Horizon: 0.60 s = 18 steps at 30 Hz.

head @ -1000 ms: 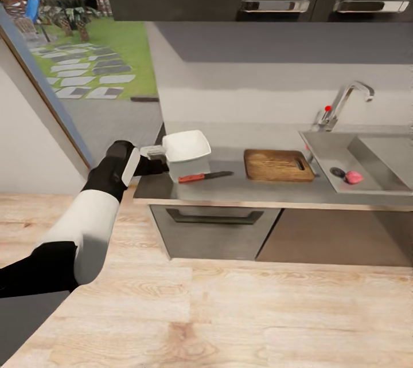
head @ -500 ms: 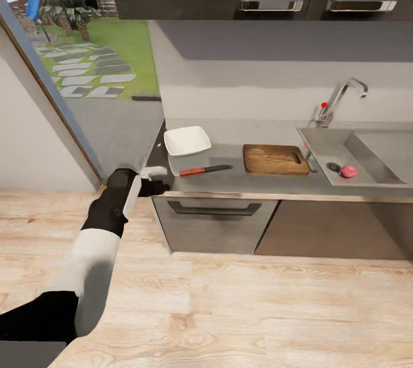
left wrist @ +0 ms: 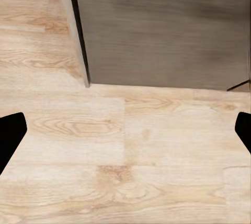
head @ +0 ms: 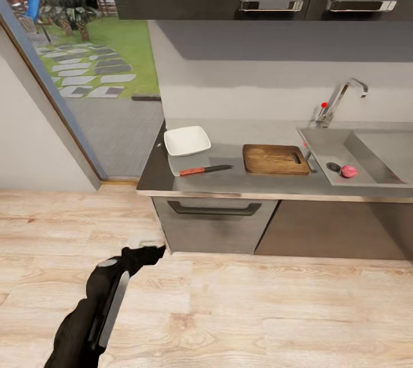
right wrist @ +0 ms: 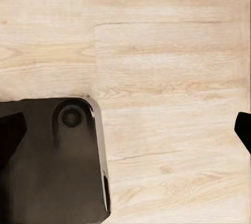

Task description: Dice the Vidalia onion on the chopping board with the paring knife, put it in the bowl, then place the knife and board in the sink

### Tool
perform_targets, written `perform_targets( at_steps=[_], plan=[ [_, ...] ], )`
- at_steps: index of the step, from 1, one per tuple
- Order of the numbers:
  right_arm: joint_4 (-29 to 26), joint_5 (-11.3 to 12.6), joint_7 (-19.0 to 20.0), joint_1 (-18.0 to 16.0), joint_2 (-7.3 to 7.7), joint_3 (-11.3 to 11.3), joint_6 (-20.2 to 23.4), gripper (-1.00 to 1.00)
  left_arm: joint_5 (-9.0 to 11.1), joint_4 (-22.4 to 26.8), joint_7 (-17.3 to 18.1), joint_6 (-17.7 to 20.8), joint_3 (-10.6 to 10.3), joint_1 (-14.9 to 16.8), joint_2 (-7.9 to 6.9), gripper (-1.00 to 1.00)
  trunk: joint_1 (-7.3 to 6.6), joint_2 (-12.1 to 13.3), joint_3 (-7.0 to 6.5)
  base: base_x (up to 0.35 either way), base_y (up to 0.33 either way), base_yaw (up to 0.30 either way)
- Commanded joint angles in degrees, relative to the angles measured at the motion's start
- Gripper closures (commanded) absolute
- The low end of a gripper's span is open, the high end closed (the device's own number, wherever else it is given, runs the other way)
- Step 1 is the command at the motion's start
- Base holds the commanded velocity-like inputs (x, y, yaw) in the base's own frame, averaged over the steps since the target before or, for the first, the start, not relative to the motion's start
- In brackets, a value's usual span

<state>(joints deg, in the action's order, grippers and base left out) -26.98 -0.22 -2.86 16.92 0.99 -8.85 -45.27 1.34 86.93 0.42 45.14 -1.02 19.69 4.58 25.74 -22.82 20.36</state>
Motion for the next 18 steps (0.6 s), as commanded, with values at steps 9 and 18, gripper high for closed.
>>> perform_targets(
  at_steps=[9, 18],
  plan=[
    [-14.5, -0.1, -0.3, -0.3, 0.34, 0.1, 13.5, -1.00, -0.1, 1.8, -0.2, -17.8, -3.8, -18.1, -0.29, -1.00, 0.04, -0.1, 0.08, 0.000, 0.000, 0.000],
    [-18.9, 0.0, -0.3, -4.5, 0.50, 0.1, 18.2, -1.00, -0.1, 0.1, -0.1, -41.9, -4.0, -36.1, -1.75, -1.00, 0.04, -0.1, 0.08, 0.000, 0.000, 0.000]
  ],
)
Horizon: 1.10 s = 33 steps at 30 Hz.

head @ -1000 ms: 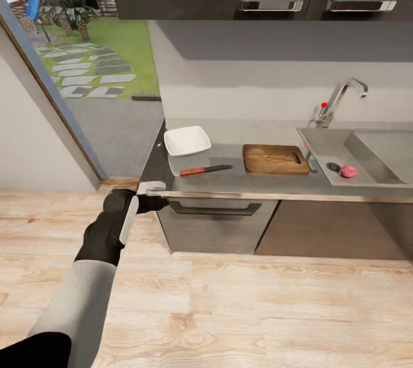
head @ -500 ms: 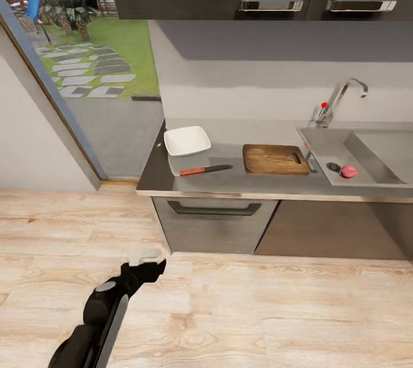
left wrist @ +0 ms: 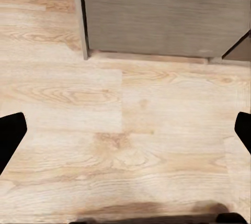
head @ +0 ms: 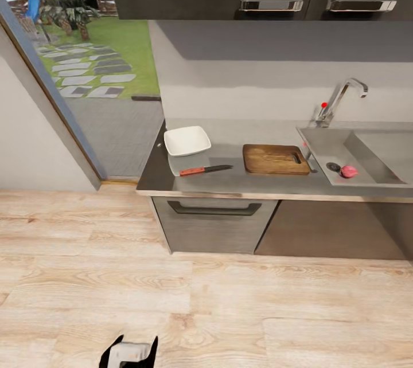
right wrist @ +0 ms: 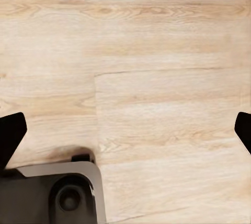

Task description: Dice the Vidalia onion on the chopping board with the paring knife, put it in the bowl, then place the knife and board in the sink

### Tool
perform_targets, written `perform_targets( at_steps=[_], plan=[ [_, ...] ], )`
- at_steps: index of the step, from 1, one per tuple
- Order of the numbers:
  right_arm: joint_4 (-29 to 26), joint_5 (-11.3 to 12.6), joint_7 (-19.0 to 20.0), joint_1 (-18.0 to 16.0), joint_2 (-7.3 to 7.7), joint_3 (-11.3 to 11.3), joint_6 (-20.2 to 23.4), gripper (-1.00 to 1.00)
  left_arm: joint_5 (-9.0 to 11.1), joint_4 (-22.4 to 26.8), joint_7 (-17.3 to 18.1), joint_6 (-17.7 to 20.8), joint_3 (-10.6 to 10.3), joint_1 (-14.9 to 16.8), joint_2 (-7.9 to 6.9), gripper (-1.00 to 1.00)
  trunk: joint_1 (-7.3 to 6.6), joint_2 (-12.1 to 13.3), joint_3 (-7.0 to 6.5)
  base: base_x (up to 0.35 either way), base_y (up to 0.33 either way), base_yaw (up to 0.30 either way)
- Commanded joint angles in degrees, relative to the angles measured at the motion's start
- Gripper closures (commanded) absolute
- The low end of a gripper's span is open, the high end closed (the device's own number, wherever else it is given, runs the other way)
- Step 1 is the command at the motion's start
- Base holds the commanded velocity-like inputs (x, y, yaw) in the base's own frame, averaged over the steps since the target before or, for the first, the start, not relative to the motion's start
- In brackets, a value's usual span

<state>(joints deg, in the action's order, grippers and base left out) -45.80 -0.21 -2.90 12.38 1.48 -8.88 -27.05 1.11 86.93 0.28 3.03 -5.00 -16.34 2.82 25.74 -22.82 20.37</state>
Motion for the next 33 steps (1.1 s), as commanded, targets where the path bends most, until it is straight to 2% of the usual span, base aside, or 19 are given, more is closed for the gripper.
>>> perform_targets(
  at_steps=[1, 2, 5, 8, 14, 26, 33],
  plan=[
    [-0.1, 0.0, -0.2, -0.3, 0.02, 0.1, 0.4, -1.00, 0.1, -1.2, 0.1, -1.6, 0.0, -1.1, -0.06, -1.00, 0.04, -0.1, 0.07, 0.000, 0.000, 0.000],
    [-0.1, 0.2, 0.0, -0.7, 0.02, 0.1, 0.9, -1.00, 0.1, -4.4, 0.2, -4.0, 0.0, -2.1, -0.13, -1.00, 0.04, -0.1, 0.07, 0.000, 0.000, 0.000],
    [-0.1, 0.4, 0.0, -0.8, -0.09, 0.1, 0.9, -1.00, 0.1, -7.7, 0.2, -5.2, 0.1, -2.6, -0.17, -1.00, 0.04, -0.1, 0.07, 0.000, 0.000, 0.000],
    [0.0, 0.5, 0.1, -0.9, -0.15, 0.1, 0.9, -1.00, 0.1, -9.2, 0.2, -5.6, 0.2, -2.7, -0.55, -1.00, 0.04, -0.1, 0.07, 0.000, 0.000, 0.000],
    [0.1, 0.5, -0.1, -0.9, -0.48, 0.1, 0.9, -1.00, 0.3, -12.1, 0.2, -5.8, 0.7, -2.8, -2.55, -1.00, 0.04, -0.1, 0.07, 0.000, 0.000, 0.000],
    [0.4, 0.5, -0.3, -0.9, -0.54, 0.1, 0.9, -1.00, 0.3, -13.5, 0.1, -5.8, 0.7, -2.8, -3.09, -1.00, 0.04, -0.1, 0.07, 0.004, -0.006, 0.000],
    [0.4, 0.4, -0.2, -0.9, -0.60, 0.1, 0.9, -1.00, 0.2, -14.5, 0.0, -5.8, 0.8, -2.8, -3.08, -1.00, 0.04, -0.1, 0.07, 0.097, -0.223, 0.000]
  ],
)
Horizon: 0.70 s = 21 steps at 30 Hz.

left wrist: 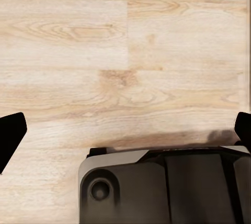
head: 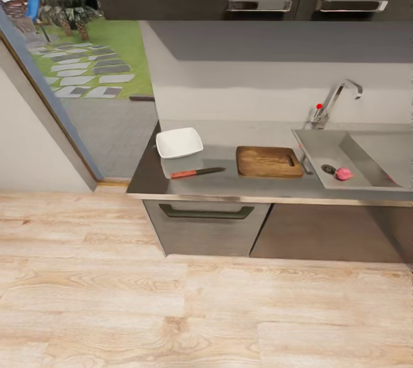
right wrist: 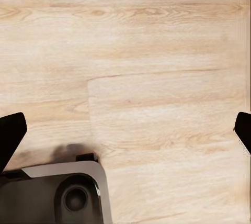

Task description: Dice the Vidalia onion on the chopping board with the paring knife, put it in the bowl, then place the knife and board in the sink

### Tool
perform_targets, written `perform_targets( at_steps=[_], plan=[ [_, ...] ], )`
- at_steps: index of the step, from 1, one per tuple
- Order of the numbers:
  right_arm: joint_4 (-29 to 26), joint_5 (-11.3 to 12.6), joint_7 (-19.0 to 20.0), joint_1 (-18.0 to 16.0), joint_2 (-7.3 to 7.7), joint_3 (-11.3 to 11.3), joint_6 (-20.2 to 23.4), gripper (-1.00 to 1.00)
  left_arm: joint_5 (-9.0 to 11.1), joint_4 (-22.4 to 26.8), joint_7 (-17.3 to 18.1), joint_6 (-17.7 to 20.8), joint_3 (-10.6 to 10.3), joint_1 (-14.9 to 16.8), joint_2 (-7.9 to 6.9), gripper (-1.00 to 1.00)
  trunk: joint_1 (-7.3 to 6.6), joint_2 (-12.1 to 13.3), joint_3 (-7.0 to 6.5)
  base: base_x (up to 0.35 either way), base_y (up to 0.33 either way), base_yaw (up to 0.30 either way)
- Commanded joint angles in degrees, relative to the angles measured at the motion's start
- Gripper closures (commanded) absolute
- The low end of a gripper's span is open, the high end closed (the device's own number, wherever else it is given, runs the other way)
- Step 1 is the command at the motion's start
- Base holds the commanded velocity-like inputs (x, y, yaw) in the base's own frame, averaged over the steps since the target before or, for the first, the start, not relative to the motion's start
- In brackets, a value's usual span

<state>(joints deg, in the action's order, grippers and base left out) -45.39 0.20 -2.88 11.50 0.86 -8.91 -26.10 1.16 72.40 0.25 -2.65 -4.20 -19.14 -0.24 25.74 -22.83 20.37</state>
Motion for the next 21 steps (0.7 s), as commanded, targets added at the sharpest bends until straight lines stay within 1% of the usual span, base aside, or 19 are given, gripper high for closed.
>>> perform_targets(
  at_steps=[1, 9, 21],
  plan=[
    [0.0, 0.0, -0.2, 0.0, 0.02, 0.1, -0.1, -1.00, 0.1, 0.0, 0.0, -0.1, 0.0, 0.0, -0.02, -1.00, 0.05, -0.1, 0.07, 0.112, -0.276, 0.000],
    [0.0, 0.1, -0.2, 0.0, 0.02, 0.1, -0.1, -1.00, 0.2, -0.7, 0.0, -0.1, 0.0, 0.0, -0.02, -1.00, 0.05, -0.1, 0.07, 0.091, -0.294, 0.000],
    [0.0, 0.1, -0.1, 0.0, -0.02, 0.1, 0.0, -1.00, 0.2, -2.7, 0.1, -0.1, -0.2, 0.0, 0.14, -1.00, 0.05, -0.1, 0.07, 0.006, -0.308, 0.000]
  ],
)
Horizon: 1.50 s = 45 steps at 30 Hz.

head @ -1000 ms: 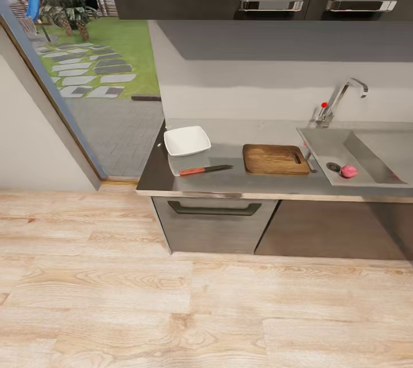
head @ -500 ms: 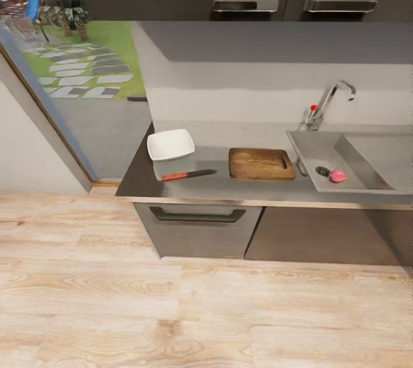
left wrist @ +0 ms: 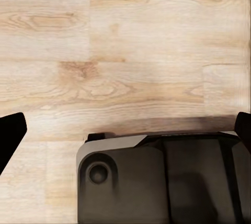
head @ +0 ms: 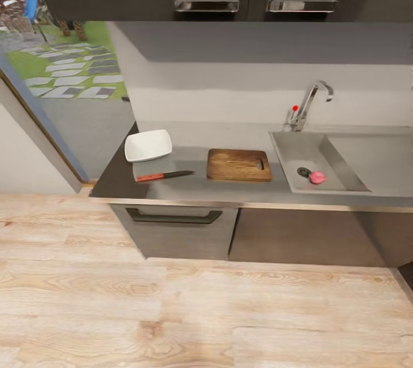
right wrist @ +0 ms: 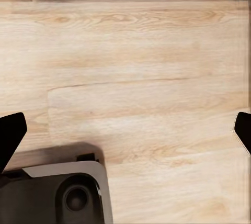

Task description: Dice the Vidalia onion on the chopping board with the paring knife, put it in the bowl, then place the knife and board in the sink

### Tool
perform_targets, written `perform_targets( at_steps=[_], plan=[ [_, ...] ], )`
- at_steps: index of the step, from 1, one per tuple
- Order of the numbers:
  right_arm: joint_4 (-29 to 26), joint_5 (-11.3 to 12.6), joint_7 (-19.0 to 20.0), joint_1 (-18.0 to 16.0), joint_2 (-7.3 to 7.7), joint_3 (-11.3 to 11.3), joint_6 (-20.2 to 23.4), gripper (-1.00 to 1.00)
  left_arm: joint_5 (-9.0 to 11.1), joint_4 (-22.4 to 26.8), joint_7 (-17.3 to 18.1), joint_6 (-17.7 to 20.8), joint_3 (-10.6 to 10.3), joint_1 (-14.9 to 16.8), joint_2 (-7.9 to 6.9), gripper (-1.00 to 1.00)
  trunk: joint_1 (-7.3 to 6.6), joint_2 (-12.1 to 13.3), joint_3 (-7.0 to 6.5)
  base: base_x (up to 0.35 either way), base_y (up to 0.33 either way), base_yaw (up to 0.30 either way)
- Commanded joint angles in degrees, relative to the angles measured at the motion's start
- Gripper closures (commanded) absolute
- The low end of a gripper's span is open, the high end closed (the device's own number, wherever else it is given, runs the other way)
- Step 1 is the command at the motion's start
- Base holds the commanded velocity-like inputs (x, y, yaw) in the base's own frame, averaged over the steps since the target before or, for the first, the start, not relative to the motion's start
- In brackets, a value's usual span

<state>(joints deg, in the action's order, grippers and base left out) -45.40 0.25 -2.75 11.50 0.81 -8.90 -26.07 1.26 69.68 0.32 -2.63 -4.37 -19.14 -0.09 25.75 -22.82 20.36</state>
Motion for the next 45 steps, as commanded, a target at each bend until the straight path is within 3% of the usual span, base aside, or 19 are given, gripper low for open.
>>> perform_targets(
  at_steps=[1, 45],
  plan=[
    [0.0, 0.0, -0.2, 0.0, 0.01, 0.1, -0.1, -1.00, 0.1, 0.0, 0.1, -0.1, 0.0, 0.0, -0.01, -1.00, 0.04, -0.1, 0.07, 0.000, -0.312, 0.000],
    [0.1, 0.0, -0.1, 0.0, -0.05, 0.2, -0.1, -1.00, 0.1, -1.9, 0.0, 0.0, 0.0, 0.1, 0.18, -1.00, 0.04, -0.1, -0.12, 0.000, -0.314, -0.033]
  ],
)
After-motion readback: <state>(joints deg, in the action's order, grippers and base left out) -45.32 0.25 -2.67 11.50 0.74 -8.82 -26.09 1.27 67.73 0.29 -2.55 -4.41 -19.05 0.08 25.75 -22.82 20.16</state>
